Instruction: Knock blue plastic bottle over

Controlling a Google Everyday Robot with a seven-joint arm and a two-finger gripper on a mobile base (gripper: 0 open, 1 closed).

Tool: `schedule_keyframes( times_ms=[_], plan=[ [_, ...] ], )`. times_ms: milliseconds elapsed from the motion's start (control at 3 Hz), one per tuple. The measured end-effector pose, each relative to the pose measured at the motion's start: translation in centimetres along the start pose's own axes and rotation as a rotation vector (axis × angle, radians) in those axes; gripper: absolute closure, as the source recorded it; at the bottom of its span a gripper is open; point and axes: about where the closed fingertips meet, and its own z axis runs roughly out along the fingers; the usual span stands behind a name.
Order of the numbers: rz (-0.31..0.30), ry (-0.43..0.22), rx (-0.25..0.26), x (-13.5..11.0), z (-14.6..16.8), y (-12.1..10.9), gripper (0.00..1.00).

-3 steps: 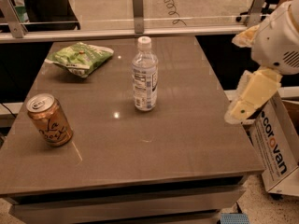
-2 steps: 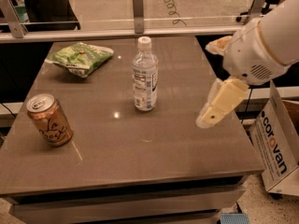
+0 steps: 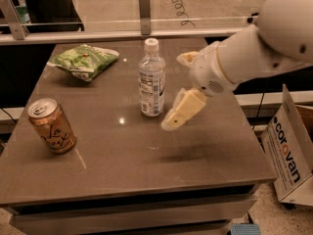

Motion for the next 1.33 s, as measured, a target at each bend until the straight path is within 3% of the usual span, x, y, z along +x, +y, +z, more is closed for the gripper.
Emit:
schedule_keyframes(
  times_ms=[333,667,1333],
  plan=[
    [0.039,-0.069,0.022,-0.8,3.0,-3.3,0.0],
    [0.07,-0.129,0.028,-3.4,4.8,-5.6,0.0],
    [0.144,-0.167,-0.019,-6.9,7.4,-7.5,0.0]
  ],
)
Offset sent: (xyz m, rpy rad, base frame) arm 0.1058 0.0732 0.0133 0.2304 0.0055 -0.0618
